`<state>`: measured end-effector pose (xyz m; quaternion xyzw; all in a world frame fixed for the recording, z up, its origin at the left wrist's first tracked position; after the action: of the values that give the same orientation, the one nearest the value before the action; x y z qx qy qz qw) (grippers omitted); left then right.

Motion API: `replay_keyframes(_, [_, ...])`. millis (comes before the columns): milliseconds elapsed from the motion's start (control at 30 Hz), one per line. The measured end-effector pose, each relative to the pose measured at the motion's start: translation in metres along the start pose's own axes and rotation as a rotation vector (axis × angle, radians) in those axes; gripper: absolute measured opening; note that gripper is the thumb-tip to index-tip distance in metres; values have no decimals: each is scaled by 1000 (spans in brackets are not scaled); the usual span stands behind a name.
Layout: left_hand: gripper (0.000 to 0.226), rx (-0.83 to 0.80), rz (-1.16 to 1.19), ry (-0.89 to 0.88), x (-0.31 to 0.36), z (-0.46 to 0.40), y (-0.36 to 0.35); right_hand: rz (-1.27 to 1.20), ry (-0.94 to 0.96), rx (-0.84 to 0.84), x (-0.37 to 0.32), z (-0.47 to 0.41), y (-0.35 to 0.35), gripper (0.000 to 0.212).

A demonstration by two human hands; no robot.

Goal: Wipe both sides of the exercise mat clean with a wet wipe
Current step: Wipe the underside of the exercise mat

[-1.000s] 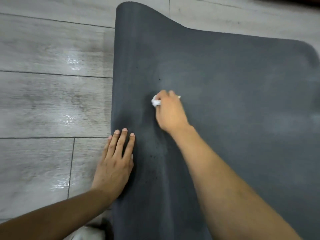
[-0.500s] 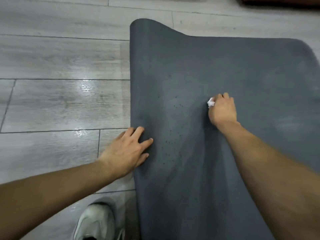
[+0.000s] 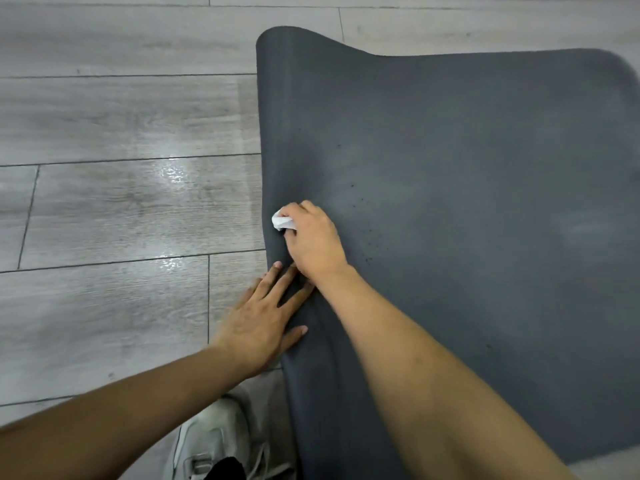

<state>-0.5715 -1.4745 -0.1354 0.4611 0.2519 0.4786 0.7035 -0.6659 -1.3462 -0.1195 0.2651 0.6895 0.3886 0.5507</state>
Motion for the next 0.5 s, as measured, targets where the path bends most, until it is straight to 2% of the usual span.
replay_keyframes(67, [73, 50, 5, 19, 0, -1, -7, 143, 117, -8, 25, -1, 17, 18])
replay_keyframes(100, [73, 76, 4, 12, 0, -1, -12, 233, 104, 6, 48, -1, 30, 17])
replay_keyframes(167, [73, 119, 32, -2, 3, 0, -15, 362, -102, 104, 102, 8, 63, 21])
replay_keyframes(233, [74, 119, 52, -18, 5, -1, -16, 374, -366, 196, 136, 26, 90, 24])
replay_keyframes(267, [74, 93, 53, -17, 6, -2, -16, 350, -453, 222, 139, 30, 92, 25])
replay_keyframes(333, [75, 73, 67, -12, 8, 0, -13, 276, -500, 268, 116, 22, 80, 29])
replay_keyframes(400, [77, 89, 40, -11, 8, 0, -12, 181, -385, 253, 69, 10, 46, 30])
replay_keyframes(500, [73, 138, 50, -9, 5, -2, -16, 50, -18, 65, -3, 0, -6, 26])
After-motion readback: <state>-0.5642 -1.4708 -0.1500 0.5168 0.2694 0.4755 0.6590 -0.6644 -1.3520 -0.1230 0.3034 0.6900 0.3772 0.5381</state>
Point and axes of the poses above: each hand's wrist, its own z-axis away from the middle knuckle, its own y-axis out of the back of the hand, x = y × z, the point moved 3 cm from there along -z, towards the middle knuckle, and after that the axes turned 12 degrees about y, right-handed, at the moved point
